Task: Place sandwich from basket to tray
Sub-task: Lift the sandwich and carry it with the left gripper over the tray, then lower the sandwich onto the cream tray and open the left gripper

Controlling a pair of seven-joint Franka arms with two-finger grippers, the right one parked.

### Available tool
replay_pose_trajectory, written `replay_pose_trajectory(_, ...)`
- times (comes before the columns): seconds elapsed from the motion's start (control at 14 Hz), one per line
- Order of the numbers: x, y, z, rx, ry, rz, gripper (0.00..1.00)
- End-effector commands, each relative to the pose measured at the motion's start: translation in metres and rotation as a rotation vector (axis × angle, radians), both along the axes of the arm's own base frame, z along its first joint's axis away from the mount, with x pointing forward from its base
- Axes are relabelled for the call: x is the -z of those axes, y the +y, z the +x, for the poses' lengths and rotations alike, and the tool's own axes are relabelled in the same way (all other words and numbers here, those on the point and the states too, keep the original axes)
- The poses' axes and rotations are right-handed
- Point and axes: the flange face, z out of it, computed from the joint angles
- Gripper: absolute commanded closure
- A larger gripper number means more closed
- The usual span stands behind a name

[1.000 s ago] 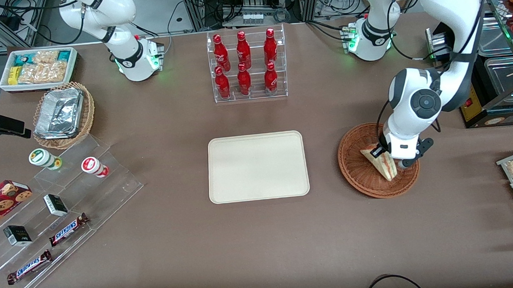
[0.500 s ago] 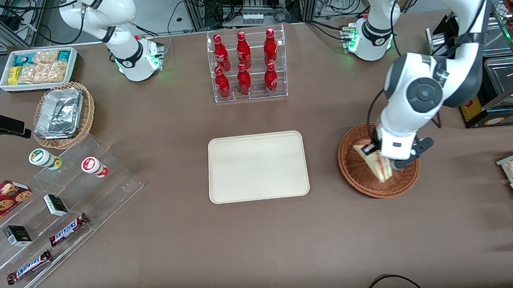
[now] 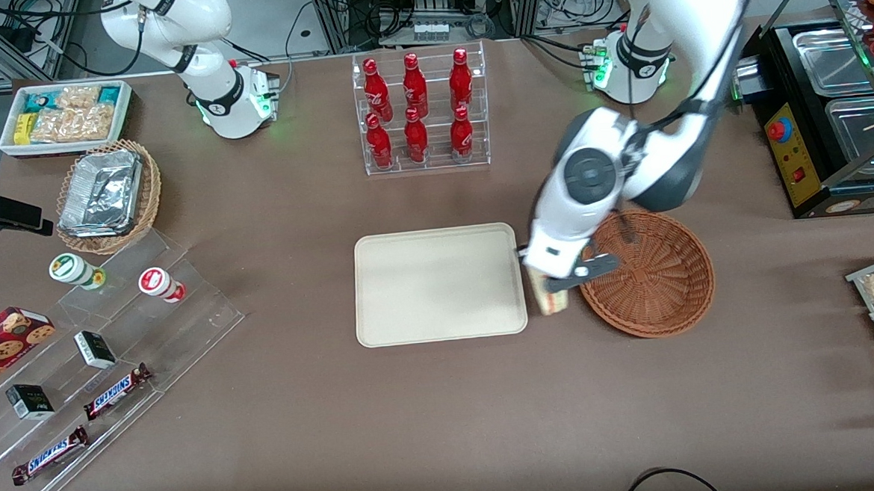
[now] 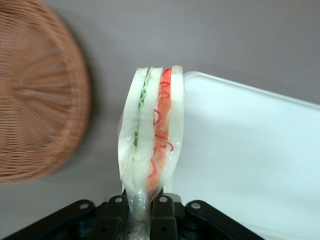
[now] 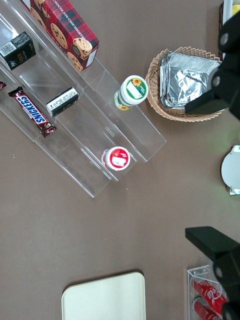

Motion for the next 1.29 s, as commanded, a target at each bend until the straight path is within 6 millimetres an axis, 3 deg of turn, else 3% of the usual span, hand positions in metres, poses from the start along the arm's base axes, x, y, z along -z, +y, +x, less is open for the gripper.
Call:
replay_pose_trajectory(0.0, 0.011, -0.053, 0.004, 0.058, 0.001, -0.017, 1.0)
replay_pose_trajectory(0.14, 0.026, -0.088, -0.011, 0.095, 0.014, -0.023, 1.0)
replay_pose_trajectory(0.43, 0.044, -0.137, -0.023, 0.074, 0.016, -0.032, 1.0)
replay_pose_trajectory(0.57, 0.056, -0.142, -0.02, 0.03, 0.02, -0.007, 1.0)
replay_pose_trajectory(0.71, 0.064, -0.164, -0.026, 0.017, 0.019, 0.017, 1.0)
replay_pose_trajectory(0.86, 0.075, -0.166, -0.017, -0.016, 0.021, 0.041, 1.0)
replay_pose_trajectory(1.21, 0.089, -0.179, -0.025, -0.001, 0.025, 0.04, 1.0)
